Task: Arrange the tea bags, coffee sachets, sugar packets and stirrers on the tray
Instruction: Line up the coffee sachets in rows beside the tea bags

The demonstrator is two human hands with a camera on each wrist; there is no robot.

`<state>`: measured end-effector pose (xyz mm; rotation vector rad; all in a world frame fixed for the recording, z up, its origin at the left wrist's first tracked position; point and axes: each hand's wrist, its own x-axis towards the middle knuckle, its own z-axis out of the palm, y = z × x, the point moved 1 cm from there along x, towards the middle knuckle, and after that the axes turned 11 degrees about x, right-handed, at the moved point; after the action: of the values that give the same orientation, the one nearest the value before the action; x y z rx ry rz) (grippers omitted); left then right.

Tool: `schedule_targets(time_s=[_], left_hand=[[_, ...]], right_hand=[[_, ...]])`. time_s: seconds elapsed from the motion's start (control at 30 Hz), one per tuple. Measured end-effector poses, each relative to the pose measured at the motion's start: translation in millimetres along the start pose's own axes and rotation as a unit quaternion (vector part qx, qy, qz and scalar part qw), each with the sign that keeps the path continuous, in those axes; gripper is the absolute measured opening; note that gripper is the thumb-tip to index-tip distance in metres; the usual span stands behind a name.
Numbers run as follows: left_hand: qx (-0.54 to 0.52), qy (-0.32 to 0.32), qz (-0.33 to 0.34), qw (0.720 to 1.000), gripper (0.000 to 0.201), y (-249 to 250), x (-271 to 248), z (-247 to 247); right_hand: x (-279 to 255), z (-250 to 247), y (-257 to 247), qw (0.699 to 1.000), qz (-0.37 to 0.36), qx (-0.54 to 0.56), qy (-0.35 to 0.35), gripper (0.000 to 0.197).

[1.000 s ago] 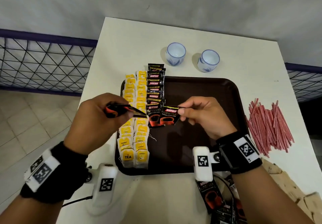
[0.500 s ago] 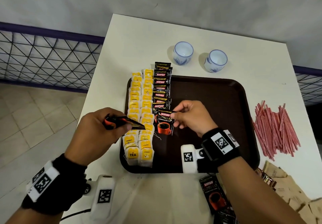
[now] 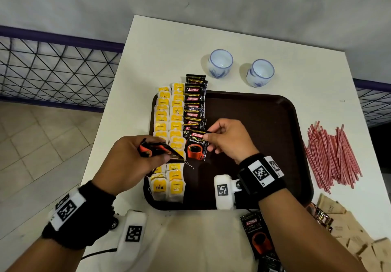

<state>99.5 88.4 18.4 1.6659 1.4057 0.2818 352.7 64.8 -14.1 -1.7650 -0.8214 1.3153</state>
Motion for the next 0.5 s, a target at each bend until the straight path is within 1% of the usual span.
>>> schedule_targets(time_s=[0.07, 0.2, 0.37, 0.5], left_hand=[[0.019, -0.017, 0.011, 1.000, 0.033, 9.3, 8.4, 0.7], [0.024, -0.042, 0.009, 0.999, 0.043, 22.5, 28.5, 6.2], [0.043, -0.049, 0.030, 0.997, 0.041, 29.8, 43.9, 15.4], [0.048, -0.046, 0.039, 0.997, 0.041, 31.3, 46.7, 19.5]], right_hand=[[1.1, 1.6, 1.5, 1.000, -0.004, -0.008, 0.010, 0.014], [2.9, 5.3, 5.1, 1.000, -0.006, -0.005, 0.026, 0.017], [5.3, 9.5, 7.6, 0.999, 0.002, -0.001, 0.038, 0.022], [4.7, 13.0, 5.6, 1.000, 0.009, -0.002, 0.029, 0.020]])
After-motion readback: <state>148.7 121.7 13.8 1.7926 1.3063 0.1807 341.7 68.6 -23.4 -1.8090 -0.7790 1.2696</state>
